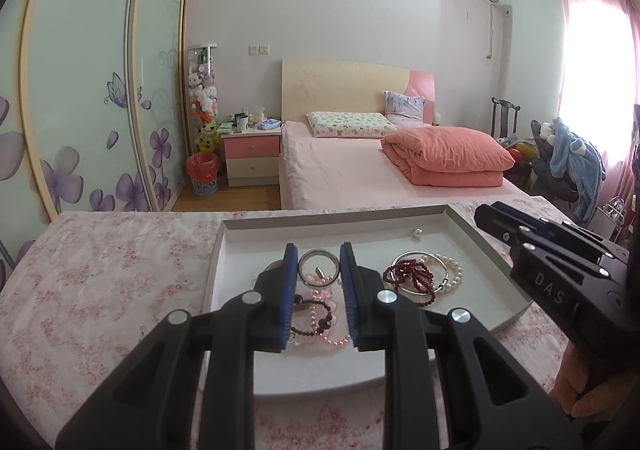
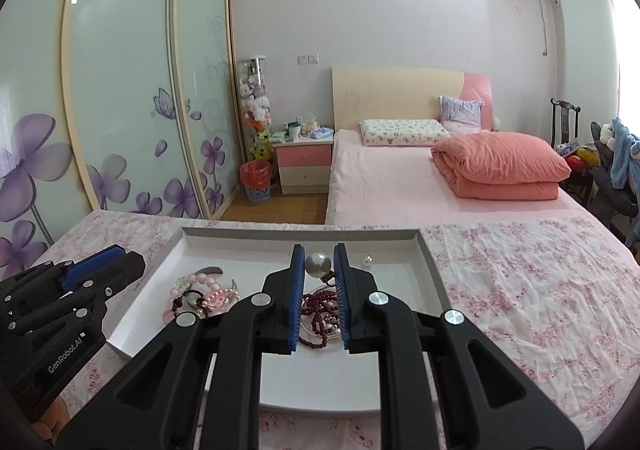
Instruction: Organize jewelry
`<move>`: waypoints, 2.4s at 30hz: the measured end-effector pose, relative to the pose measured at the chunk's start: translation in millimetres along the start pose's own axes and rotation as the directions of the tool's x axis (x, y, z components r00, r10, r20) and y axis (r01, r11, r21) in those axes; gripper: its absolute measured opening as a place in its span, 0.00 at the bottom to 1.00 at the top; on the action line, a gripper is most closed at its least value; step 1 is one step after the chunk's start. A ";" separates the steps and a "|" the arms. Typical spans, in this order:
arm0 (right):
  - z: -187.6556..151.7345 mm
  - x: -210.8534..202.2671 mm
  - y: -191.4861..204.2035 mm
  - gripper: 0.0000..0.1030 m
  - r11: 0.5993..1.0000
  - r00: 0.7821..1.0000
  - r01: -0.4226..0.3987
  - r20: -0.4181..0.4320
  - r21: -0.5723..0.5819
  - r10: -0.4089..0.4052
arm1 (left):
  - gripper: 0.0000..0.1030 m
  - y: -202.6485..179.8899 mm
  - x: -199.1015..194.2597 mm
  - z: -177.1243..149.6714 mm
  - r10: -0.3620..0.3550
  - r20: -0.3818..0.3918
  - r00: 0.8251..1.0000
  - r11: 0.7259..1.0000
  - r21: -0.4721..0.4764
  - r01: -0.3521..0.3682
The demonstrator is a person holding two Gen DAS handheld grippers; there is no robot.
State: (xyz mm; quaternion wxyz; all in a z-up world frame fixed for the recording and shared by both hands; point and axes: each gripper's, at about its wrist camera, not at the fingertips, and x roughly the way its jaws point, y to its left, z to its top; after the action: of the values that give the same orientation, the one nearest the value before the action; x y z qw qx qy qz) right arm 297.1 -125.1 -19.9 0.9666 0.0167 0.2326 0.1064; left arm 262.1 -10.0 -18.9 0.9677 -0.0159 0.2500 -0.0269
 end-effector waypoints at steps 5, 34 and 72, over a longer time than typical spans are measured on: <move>-3.1 15.3 -2.8 0.15 1.000 0.999 0.001 -0.032 0.008 -0.001 | 0.21 2.0 16.2 -1.9 -0.003 -0.023 1.000 1.000 -0.004 0.003; -17.1 -65.9 -13.7 0.70 0.996 0.999 -0.017 -0.047 0.089 0.021 | 0.73 57.4 -85.3 -20.3 0.032 0.033 0.999 0.985 -0.168 -0.026; -81.0 -170.7 1.8 0.98 0.997 0.998 -0.028 0.056 0.071 0.025 | 0.96 20.3 -184.4 -82.5 0.081 0.140 0.987 0.997 -0.031 -0.077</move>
State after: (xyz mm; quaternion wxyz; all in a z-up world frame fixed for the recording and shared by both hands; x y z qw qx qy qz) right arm 111.7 -161.2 -15.7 0.9699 0.0573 0.2092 0.1103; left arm 62.0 19.9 -2.9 0.9830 -0.0204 0.1817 0.0158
